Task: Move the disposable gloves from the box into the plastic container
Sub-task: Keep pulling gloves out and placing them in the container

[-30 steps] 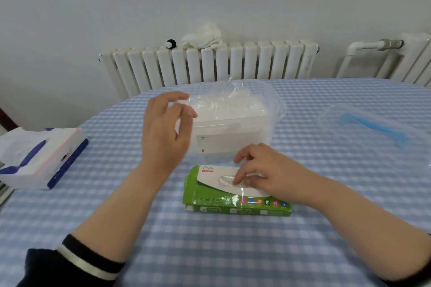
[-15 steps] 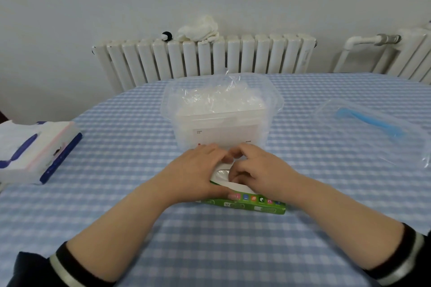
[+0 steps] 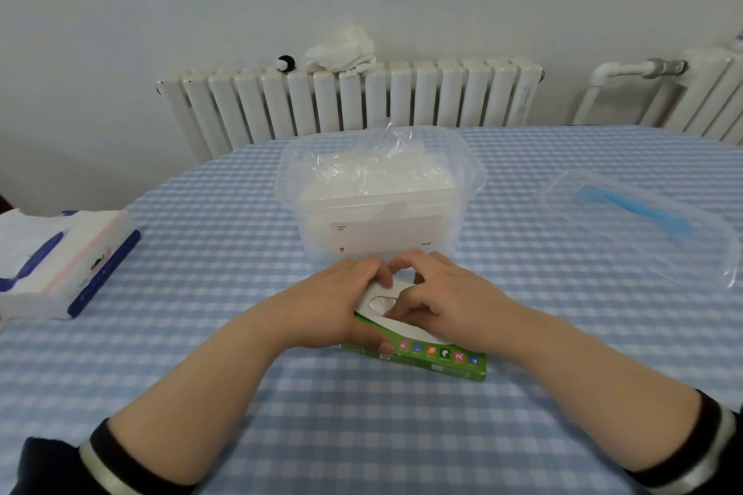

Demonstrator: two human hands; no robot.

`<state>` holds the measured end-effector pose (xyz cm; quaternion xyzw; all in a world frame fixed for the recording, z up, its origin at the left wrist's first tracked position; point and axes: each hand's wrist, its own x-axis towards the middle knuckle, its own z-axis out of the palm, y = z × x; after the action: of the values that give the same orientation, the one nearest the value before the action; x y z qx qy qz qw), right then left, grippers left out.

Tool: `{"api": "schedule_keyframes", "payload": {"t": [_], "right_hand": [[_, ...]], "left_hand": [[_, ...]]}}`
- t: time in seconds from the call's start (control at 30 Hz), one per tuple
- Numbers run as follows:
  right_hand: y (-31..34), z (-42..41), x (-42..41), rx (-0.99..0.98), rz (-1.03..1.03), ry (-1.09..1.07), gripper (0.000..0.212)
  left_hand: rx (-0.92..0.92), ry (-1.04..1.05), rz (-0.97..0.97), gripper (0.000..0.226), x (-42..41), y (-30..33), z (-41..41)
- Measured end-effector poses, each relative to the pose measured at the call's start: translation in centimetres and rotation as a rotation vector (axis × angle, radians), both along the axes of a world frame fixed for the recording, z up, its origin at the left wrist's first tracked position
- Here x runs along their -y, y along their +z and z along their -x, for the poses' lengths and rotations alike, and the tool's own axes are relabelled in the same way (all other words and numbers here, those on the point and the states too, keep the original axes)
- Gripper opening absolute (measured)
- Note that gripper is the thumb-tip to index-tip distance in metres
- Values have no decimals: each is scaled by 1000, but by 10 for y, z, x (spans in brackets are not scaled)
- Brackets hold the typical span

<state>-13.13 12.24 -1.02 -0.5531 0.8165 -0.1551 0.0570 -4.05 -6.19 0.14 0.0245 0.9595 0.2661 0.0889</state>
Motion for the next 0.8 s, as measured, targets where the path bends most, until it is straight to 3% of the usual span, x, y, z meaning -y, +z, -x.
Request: {"api": "schedule_keyframes", "payload": {"t": [0.13,0.2,0.27,0.4,0.5,0.6,0.7,0.8], "right_hand": [[-10,4,3,-251,135,64,19],[-10,5,2,-270,189,67,26],[-6,3,0,-97,289,42,27],[7,-2,-2,444,556,-103,15],[28,-5,-3,752,826,-290,25],[45,-6,-7,1011,950,-374,36],[57,-10,-11,1184,968,-393,42],[63,-12,-16,1278,900,-380,41]], "left_hand": [[16,-2,-22,61,0,0,0],[19,4,-26,60,1,0,-1],[35,15,-26,61,2,0,-2],[26,9,-21,66,0,2,0],[23,1,-2,72,-4,5,-1],[91,21,25,74,0,13,-2],[182,6,-214,76,7,32,-4],[43,33,-594,101,5,50,-8]]}}
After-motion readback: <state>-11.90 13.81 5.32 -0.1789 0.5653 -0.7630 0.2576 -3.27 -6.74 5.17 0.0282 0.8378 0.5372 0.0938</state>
